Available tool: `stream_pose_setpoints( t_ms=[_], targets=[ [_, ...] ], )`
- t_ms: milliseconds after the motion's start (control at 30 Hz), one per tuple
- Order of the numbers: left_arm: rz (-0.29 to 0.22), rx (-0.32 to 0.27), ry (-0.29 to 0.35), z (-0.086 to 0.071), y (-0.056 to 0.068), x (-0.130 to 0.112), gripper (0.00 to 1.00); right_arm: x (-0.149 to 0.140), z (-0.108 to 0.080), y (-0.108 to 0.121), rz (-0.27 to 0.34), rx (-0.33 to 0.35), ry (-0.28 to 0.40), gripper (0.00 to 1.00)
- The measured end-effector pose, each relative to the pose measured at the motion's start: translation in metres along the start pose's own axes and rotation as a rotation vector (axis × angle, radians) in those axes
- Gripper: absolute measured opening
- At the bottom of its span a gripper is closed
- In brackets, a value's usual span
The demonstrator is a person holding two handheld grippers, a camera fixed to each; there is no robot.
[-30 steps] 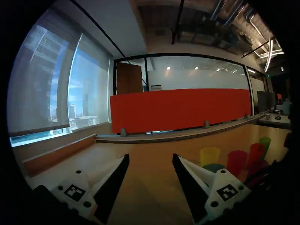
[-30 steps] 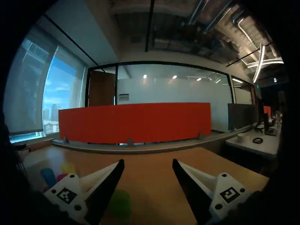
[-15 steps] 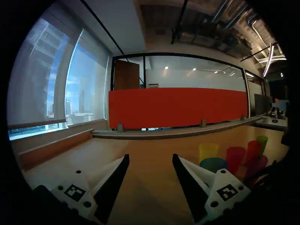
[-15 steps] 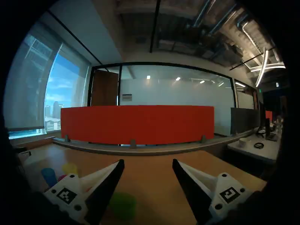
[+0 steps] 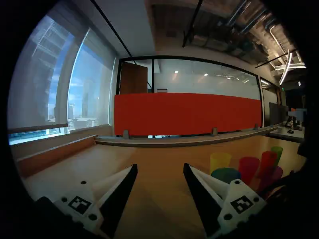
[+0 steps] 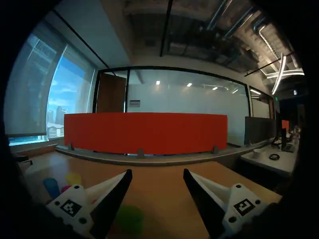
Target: Pour water
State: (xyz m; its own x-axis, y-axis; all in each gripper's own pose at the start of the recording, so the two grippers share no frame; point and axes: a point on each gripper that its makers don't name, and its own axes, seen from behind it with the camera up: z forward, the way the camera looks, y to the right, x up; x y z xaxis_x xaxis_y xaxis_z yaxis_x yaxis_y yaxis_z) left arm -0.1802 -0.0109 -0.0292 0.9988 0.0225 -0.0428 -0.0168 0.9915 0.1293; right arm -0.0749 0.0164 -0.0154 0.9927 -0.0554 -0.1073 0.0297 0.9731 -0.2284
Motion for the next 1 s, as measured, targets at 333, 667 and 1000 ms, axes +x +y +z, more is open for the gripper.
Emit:
stream_pose_setpoints(
  t_ms=[333, 667, 1000],
  targets=[
    [0.001, 0.001, 0.0, -0.001, 0.0, 0.0, 0.85, -0.001, 0.001, 0.002, -0.009, 0.003, 0.005, 0.99],
    [0.001, 0.002, -0.001, -0.001, 0.0, 0.001, 0.85, -0.002, 0.001, 0.006, -0.016, 0.003, 0.004, 0.99],
    [0.002, 0.002, -0.002, -0.001, 0.0, 0.0, 0.85, -0.007, 0.004, -0.004, -0.024, 0.032, 0.029, 0.99]
  ],
)
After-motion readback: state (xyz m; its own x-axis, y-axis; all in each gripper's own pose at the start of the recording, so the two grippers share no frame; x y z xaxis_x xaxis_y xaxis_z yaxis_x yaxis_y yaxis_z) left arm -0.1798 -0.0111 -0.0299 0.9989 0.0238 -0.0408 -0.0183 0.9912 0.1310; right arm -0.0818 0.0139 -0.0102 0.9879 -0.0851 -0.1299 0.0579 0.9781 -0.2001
